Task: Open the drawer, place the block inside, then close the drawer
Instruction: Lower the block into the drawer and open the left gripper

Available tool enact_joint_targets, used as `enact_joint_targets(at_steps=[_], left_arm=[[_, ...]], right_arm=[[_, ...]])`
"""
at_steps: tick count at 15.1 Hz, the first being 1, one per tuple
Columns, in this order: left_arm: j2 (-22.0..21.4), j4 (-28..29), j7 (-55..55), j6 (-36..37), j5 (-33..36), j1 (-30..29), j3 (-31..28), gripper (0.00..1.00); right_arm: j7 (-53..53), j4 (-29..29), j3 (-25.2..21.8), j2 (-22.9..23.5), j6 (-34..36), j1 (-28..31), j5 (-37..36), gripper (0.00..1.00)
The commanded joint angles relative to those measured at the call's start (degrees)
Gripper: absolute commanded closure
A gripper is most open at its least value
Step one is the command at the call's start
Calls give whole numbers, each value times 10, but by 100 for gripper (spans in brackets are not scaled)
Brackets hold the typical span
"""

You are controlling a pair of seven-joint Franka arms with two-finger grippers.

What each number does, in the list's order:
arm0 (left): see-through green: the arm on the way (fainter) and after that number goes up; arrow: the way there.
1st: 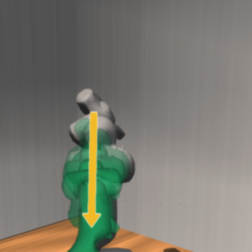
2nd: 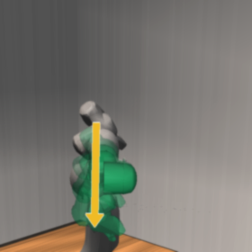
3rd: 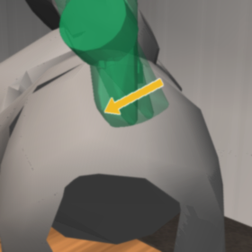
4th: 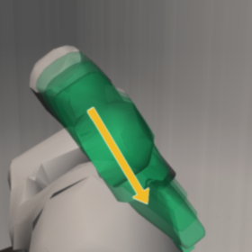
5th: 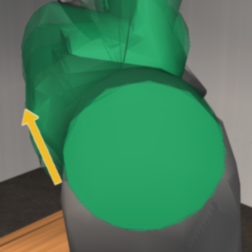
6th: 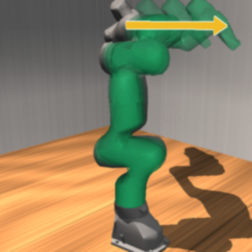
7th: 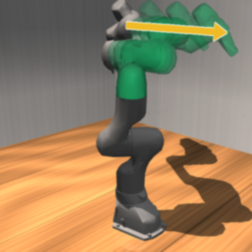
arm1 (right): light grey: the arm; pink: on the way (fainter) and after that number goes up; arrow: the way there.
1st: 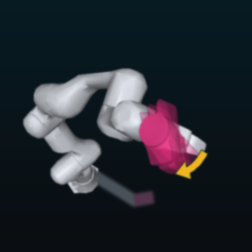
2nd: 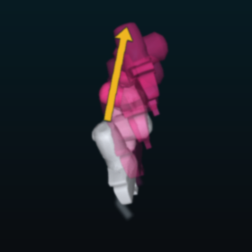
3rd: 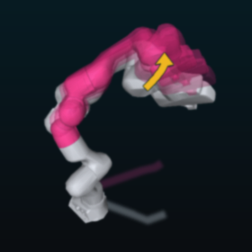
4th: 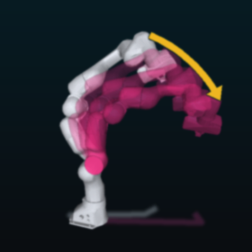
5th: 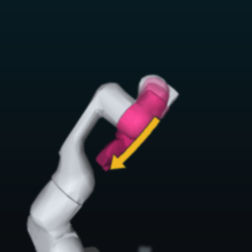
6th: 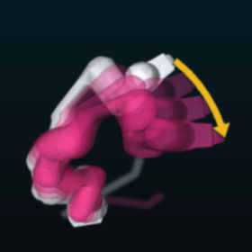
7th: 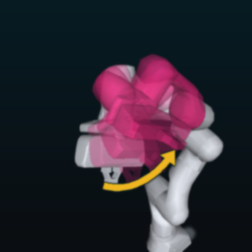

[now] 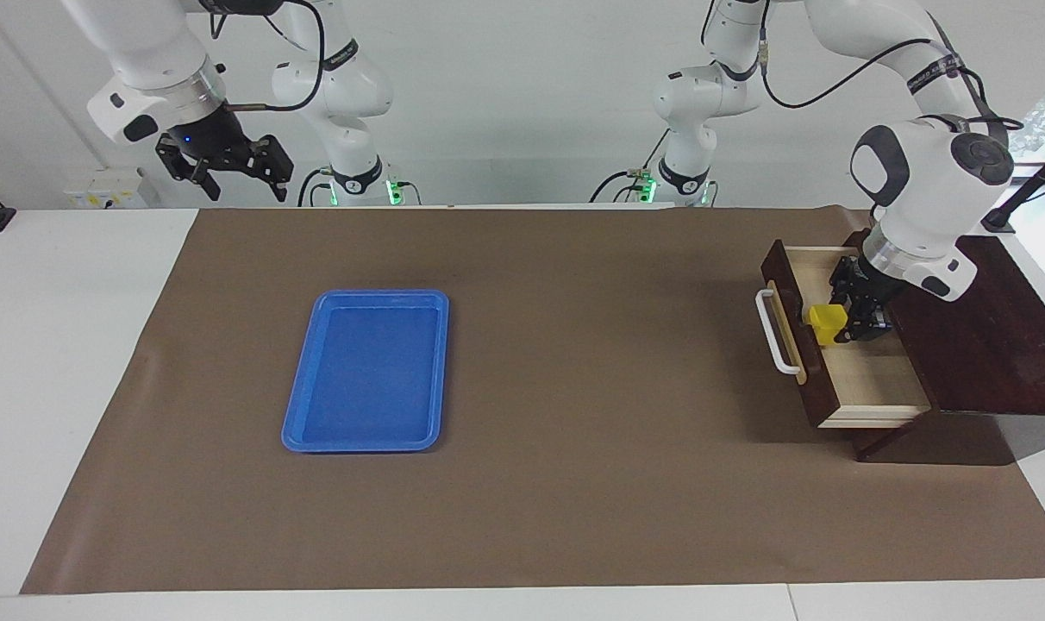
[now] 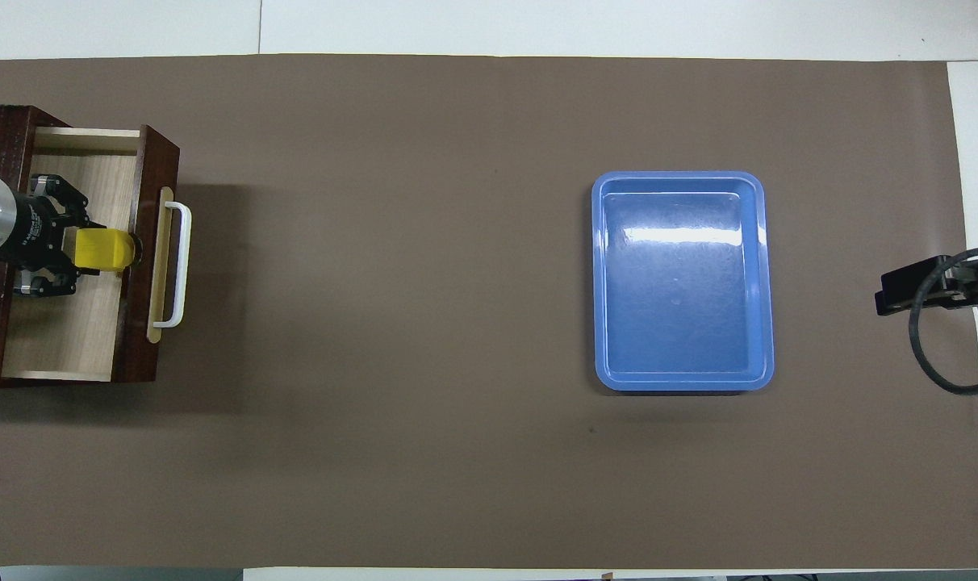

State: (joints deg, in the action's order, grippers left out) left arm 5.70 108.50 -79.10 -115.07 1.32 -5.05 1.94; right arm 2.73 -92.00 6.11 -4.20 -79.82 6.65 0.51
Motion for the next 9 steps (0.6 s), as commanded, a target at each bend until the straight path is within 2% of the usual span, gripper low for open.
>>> enact_joint_targets(at_steps=[1,5,7,8,9], left_arm=[[-22,31,-7,-16,5,-1,1,100],[-23,39,-6,-15,5,-1,1,100],[-23,39,-5,-13,5,0,1,100],[-23,39,-6,-13,5,0,2,72],[-23,38,-7,-13,5,1,2,26]], right_arm=[[-16,11,4,22,-6,11,-3,0],[-14,14,3,20,5,7,-9,0],[-14,33,3,25,5,7,-10,0],[-14,40,4,28,6,8,-10,0],[-14,49,4,32,10,8,-14,0]])
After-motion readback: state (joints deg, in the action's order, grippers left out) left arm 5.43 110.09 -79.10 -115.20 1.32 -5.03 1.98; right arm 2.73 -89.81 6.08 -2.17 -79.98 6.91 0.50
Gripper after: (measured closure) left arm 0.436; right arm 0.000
